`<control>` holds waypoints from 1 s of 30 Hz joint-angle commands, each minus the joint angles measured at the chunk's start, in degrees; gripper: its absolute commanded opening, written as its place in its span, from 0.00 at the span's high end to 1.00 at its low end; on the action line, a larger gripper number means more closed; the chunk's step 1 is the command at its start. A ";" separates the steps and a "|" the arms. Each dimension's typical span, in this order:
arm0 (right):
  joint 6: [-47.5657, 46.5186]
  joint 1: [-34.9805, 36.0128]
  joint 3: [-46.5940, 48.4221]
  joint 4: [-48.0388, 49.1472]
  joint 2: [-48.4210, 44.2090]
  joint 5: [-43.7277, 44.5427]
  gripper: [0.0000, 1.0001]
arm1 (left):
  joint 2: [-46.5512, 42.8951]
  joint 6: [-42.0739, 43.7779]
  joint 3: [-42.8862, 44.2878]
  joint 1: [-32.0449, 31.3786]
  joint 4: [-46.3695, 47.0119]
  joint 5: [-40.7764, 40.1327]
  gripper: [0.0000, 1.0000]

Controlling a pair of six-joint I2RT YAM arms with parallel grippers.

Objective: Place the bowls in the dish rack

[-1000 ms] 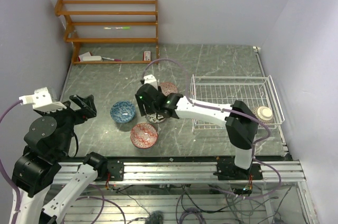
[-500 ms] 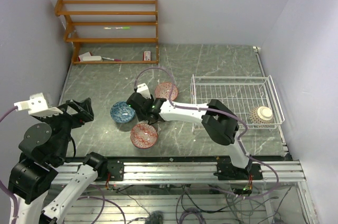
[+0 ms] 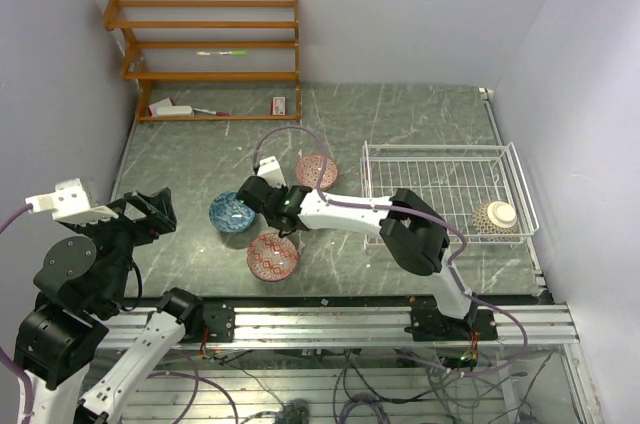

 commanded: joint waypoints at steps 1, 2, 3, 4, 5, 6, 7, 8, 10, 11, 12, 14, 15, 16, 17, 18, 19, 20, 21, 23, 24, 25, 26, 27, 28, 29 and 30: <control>0.29 -0.35 -0.15 -0.55 -2.07 1.84 0.96 | -0.53 0.79 0.70 0.51 -0.87 -0.66 0.01; 0.06 -0.32 -0.37 -0.42 -2.63 1.76 0.98 | -0.39 0.76 0.81 0.47 -0.95 -0.66 0.01; -0.19 -0.34 -0.66 -0.17 -3.31 1.86 1.00 | -0.37 0.71 0.98 0.47 -0.89 -0.67 0.01; -0.40 -0.28 -1.10 0.06 -4.14 1.78 1.00 | -0.33 0.74 1.08 0.47 -0.80 -0.73 0.01; -0.95 -0.30 -1.55 0.91 -5.14 1.22 1.00 | -0.23 0.67 1.17 0.47 -0.70 -0.74 0.01; -1.74 -0.27 -2.24 1.87 -6.49 0.30 1.00 | -0.20 0.66 1.26 0.47 -0.59 -0.84 0.01; -2.22 -0.26 -2.84 2.61 -7.29 -0.61 1.00 | -0.08 0.66 1.28 0.47 -0.61 -0.91 0.01; -2.83 -0.22 -3.56 3.43 -10.16 -1.99 1.00 | 0.08 0.60 1.36 0.47 -0.52 -0.92 0.01; -4.12 -0.26 -4.98 5.41 -13.90 -5.07 1.00 | 0.32 0.58 1.50 0.47 -0.30 -0.85 0.01; -4.88 -0.26 -5.74 6.50 -15.89 -6.95 1.00 | 0.51 0.58 1.61 0.47 -0.20 -0.79 0.01; -5.95 -0.25 -6.68 7.89 -18.17 -8.54 1.00 | 0.70 0.57 1.75 0.47 -0.11 -0.71 0.01; -7.54 -0.37 -8.82 10.71 -22.67 -12.83 1.00 | 1.15 0.51 2.02 0.47 -0.01 -0.68 0.01; -8.62 -0.38 -9.86 12.26 -24.82 -15.05 1.00 | 1.38 0.42 2.19 0.47 0.09 -0.62 0.01; -9.61 -0.46 -10.90 13.51 -27.20 -17.70 1.00 | 1.44 0.45 2.31 0.47 0.16 -0.53 0.01; -10.01 -0.66 -12.05 14.69 -29.55 -19.72 1.00 | 1.53 0.45 2.36 0.47 0.27 -0.44 0.01; -10.01 -1.12 -13.06 15.54 -31.69 -21.62 1.00 | 1.53 0.47 2.42 0.47 0.42 -0.36 0.01; -9.89 -1.75 -14.34 15.98 -34.03 -23.17 1.00 | 1.52 0.55 2.42 0.47 0.56 -0.34 0.01; -9.53 -3.17 -15.74 16.27 -36.36 -24.62 1.00 | 1.58 0.64 2.44 0.49 0.78 -0.25 0.01; -8.95 -4.90 -17.46 16.65 -38.72 -26.29 1.00 | 1.73 0.72 2.56 0.47 0.93 -0.17 0.01; -7.35 -11.73 -21.90 18.42 -43.80 -30.87 1.00 | 2.08 0.80 2.68 0.47 1.19 0.24 0.01; -6.30 -14.05 -24.71 19.71 -46.56 -34.03 1.00 | 2.33 0.85 2.69 0.49 1.35 0.50 0.01; -5.42 -19.14 -27.44 21.19 -49.17 -36.84 1.00 | 2.55 0.88 2.59 0.47 1.61 0.85 0.01; -4.70 -22.80 -29.84 22.44 -51.47 -39.64 1.00 | 2.75 0.87 2.53 0.47 1.72 1.15 0.01; -4.26 -26.02 -31.81 23.30 -53.68 -41.61 1.00 | 2.90 0.73 2.33 0.47 2.02 1.27 0.01; -4.08 -29.13 -33.36 23.65 -55.24 -43.43 1.00 | 3.11 0.67 2.15 0.47 2.28 1.64 0.01; -3.97 -31.56 -34.72 24.06 -56.77 -45.16 1.00 | 3.29 0.60 1.95 0.47 2.45 1.89 0.01; -3.89 -34.17 -35.44 24.47 -57.90 -46.89 1.00 | 3.46 0.56 1.77 0.47 2.64 2.21 0.01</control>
